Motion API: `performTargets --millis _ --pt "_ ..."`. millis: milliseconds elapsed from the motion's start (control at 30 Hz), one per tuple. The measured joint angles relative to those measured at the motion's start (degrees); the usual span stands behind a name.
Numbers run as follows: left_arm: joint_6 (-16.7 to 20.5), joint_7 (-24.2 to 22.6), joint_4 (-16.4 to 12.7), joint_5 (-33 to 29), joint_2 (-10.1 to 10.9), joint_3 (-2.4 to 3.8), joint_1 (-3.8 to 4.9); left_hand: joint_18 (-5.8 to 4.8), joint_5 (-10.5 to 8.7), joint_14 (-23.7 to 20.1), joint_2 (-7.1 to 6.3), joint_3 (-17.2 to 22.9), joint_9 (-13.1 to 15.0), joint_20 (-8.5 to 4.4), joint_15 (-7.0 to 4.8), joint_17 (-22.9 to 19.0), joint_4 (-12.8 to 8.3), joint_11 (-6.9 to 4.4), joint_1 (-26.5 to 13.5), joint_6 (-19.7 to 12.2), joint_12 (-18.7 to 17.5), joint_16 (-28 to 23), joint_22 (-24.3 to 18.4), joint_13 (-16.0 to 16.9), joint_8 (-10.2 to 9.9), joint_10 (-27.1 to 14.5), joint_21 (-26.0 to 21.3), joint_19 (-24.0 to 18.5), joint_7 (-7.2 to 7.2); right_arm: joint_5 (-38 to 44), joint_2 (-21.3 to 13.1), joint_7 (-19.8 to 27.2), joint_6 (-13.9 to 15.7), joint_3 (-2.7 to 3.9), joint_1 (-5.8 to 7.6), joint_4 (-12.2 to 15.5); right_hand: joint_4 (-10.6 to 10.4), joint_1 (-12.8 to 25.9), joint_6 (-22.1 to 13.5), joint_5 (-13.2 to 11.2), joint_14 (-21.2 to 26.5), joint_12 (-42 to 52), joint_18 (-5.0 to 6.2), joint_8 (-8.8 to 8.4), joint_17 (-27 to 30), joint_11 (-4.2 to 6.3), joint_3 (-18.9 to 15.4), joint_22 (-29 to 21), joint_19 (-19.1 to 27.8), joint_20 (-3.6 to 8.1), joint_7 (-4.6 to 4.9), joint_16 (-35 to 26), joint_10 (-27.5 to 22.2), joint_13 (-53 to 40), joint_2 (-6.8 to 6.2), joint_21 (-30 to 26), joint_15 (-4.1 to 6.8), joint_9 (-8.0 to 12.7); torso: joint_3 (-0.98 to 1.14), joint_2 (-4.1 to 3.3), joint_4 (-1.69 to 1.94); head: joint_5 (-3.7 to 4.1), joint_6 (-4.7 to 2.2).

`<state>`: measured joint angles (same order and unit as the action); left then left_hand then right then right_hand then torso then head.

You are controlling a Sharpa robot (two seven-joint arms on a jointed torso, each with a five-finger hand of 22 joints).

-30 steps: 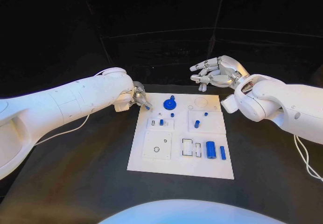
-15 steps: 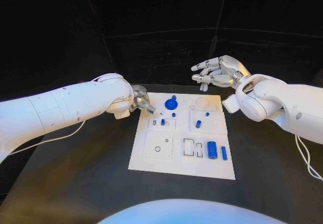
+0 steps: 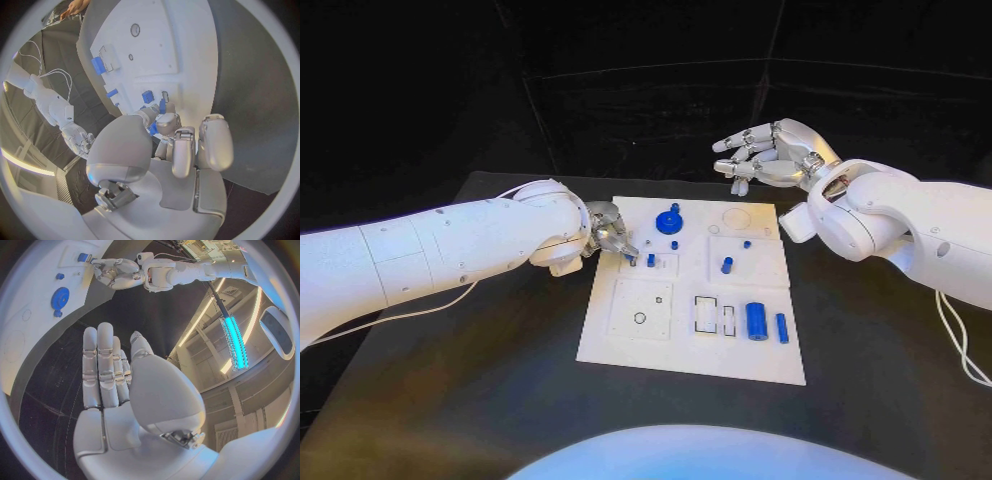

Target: Assemble the parts on the task board

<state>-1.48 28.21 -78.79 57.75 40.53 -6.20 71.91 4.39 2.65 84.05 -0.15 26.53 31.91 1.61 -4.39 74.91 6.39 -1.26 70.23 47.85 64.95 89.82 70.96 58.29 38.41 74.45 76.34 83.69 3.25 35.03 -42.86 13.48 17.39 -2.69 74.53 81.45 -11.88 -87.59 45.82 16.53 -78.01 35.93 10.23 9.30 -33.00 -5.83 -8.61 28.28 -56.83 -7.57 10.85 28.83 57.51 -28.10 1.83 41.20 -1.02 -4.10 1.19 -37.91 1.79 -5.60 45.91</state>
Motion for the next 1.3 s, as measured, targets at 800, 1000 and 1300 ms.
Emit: performTargets --millis 800,1000,1300 --pt "0.4 0.2 0.5 2.0 -0.9 -0.14 -0.65 0.00 -0.22 0.0 0.01 0.4 0.3 0.00 0.00 0.0 -0.1 -0.07 0.0 0.0 0.0 0.0 0.1 0.1 0.1 0.1 0.0 0.0 -0.05 0.0 0.2 0.0 -0.3 0.00 -0.12 -0.2 0.0 0.0 0.0 0.0 0.0 0.0 0.01 0.00 0.0 0.00 0.0 0.0 0.0 0.00 0.00 0.0 0.0 0.0 0.00 0.0 0.00 0.0 0.08 -0.03 -0.05 0.14 0.30" --pt "-0.4 0.4 0.4 2.1 -0.9 -0.14 -0.61 0.00 -0.23 0.0 0.01 0.4 0.3 0.00 0.00 0.0 -0.1 -0.07 0.0 0.0 0.0 0.0 0.1 0.1 0.2 0.1 0.0 0.0 -0.05 0.0 0.2 0.0 -0.3 -0.01 -0.13 -0.2 0.0 0.0 0.0 0.0 0.0 0.0 0.01 0.00 0.0 0.00 0.0 0.0 0.0 0.00 0.00 0.0 0.0 0.0 0.00 0.0 0.00 0.0 0.08 -0.03 -0.05 0.16 0.39" --pt "-1.6 0.7 0.5 2.2 -1.1 -0.16 -0.57 0.00 -0.28 0.0 0.00 0.4 1.6 0.00 0.00 0.0 -0.1 -0.06 0.0 0.0 0.0 0.0 0.2 0.1 0.2 0.1 0.0 0.0 -0.05 0.0 0.2 0.0 -0.4 -0.01 -0.13 -0.3 0.0 -0.3 0.0 0.0 0.0 0.2 0.01 0.00 -0.1 0.00 0.0 0.0 0.0 0.00 0.00 -0.2 0.0 0.1 0.31 -0.3 0.00 0.0 0.07 -0.03 -0.01 0.17 0.52"
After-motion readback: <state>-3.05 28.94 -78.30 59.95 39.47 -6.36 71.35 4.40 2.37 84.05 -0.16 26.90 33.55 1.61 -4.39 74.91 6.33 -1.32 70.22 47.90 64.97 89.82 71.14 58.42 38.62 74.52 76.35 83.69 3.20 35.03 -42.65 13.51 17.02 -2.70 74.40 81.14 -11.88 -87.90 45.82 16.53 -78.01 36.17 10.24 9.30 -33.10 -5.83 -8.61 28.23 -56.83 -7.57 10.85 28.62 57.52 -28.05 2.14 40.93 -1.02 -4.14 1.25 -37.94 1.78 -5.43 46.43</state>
